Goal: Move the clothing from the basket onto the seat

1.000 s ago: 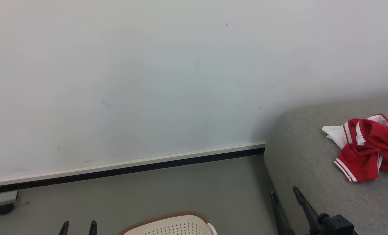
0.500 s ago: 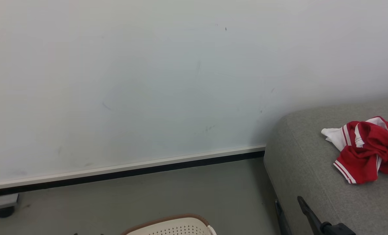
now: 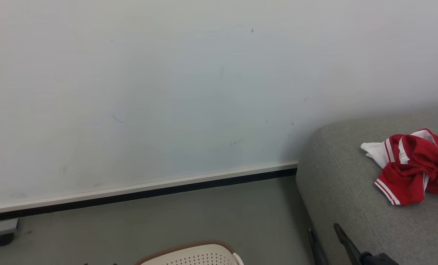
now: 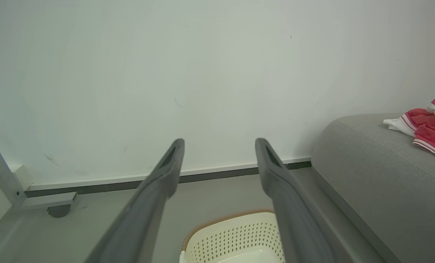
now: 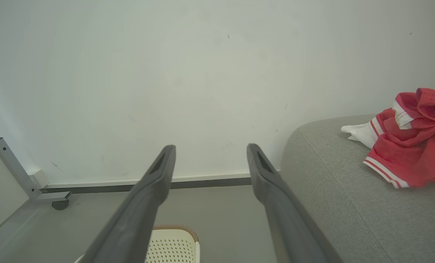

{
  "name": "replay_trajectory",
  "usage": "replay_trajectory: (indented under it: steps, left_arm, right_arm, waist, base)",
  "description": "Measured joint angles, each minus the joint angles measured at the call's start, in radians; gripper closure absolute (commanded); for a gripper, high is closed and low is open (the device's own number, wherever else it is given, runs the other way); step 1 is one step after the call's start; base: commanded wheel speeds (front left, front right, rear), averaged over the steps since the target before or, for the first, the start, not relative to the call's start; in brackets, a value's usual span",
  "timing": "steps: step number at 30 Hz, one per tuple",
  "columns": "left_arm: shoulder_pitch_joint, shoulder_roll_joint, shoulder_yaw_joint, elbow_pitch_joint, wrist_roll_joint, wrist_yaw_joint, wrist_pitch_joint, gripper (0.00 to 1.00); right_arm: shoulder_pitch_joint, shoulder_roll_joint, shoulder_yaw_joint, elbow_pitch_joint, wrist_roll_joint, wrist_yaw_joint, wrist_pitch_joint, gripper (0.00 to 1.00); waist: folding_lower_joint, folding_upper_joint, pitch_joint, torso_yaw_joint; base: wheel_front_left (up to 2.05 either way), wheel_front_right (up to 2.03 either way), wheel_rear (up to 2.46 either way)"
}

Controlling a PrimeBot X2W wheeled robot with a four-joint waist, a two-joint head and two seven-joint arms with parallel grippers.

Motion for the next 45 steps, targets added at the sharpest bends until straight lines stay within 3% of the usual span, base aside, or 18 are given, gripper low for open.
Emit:
replay_trajectory:
  steps: [11, 12, 18, 45]
  left_arm:
    - [0.006, -0.024, 0.022, -0.002, 0.011, -0.032, 0.000, 0.00]
    - [0.009, -0.026, 0.021, 0.005, 0.010, -0.032, 0.002, 1.00]
    - [0.016, -0.038, 0.017, 0.060, -0.012, -0.033, 0.012, 1.00]
    - [-0.076, -0.049, 0.028, 0.137, -0.479, -0.067, 0.095, 1.00]
  right_arm:
    - [0.004, 0.000, -0.002, -0.003, 0.000, 0.000, 0.000, 0.00]
    - [0.008, 0.000, -0.002, 0.003, 0.000, 0.000, 0.000, 1.00]
    - [0.046, 0.001, -0.004, 0.051, 0.016, 0.000, 0.008, 1.00]
    - [-0.020, 0.001, -0.123, 0.081, 0.496, 0.000, 0.129, 1.00]
  waist:
    - [0.0000, 0.0000, 0.002, 0.009]
    - [0.0000, 0.0000, 0.002, 0.009]
    - [0.0000, -0.0001, 0.004, 0.010]
    - [0.0000, 0.0000, 0.039, 0.018]
  base:
    - [0.00, 0.00, 0.00]
    - [0.00, 0.00, 0.00]
    - [0.00, 0.00, 0.00]
    - [0.00, 0.00, 0.00]
